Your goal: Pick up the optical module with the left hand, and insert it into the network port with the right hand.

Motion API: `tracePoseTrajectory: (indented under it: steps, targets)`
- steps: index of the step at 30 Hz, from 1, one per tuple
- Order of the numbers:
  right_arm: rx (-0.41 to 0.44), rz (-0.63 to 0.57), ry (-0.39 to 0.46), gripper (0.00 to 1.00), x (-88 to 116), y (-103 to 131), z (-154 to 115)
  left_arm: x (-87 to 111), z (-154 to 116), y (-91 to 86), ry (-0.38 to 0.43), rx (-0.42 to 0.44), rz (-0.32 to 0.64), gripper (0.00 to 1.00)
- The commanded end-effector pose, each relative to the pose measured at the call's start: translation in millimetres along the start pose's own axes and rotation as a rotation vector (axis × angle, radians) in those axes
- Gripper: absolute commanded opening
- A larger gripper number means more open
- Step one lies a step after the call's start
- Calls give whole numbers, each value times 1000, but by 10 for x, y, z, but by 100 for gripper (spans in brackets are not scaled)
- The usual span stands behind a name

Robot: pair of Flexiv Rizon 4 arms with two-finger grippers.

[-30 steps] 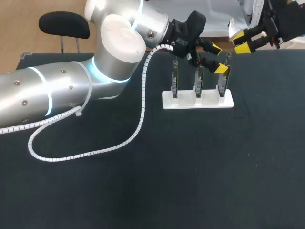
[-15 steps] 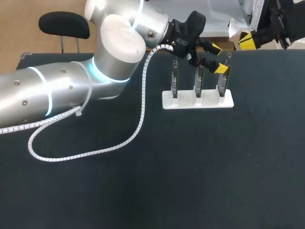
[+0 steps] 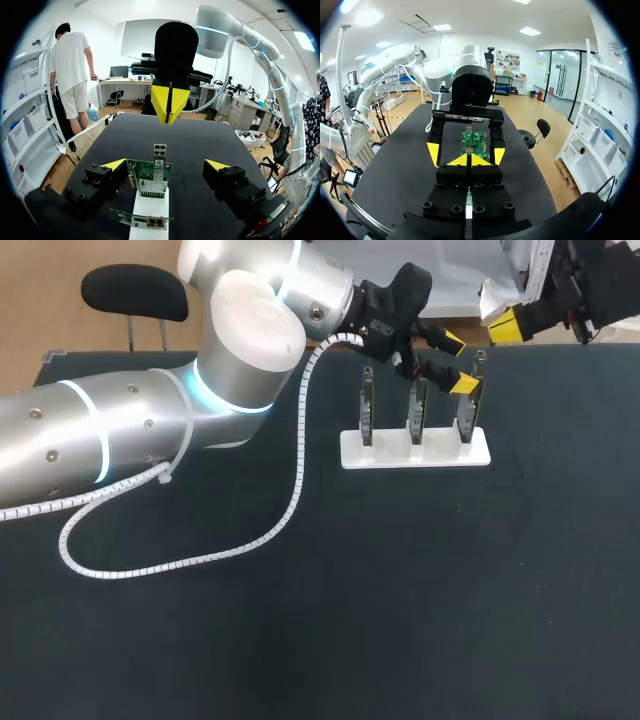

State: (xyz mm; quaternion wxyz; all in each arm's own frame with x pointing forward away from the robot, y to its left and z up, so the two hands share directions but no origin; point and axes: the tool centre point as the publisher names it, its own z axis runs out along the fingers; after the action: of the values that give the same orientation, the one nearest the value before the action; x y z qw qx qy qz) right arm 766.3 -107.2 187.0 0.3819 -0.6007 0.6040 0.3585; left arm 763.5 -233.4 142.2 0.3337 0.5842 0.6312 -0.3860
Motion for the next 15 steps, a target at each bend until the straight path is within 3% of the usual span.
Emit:
tracePoseTrajectory:
  steps: [1,15]
  targets:
    - [-19,-2,0,0,26,-71,75,2,5,4,0,0,1,100]
    - [-31,16,13,0,88,-55,155,2,5,4,0,0,1,100]
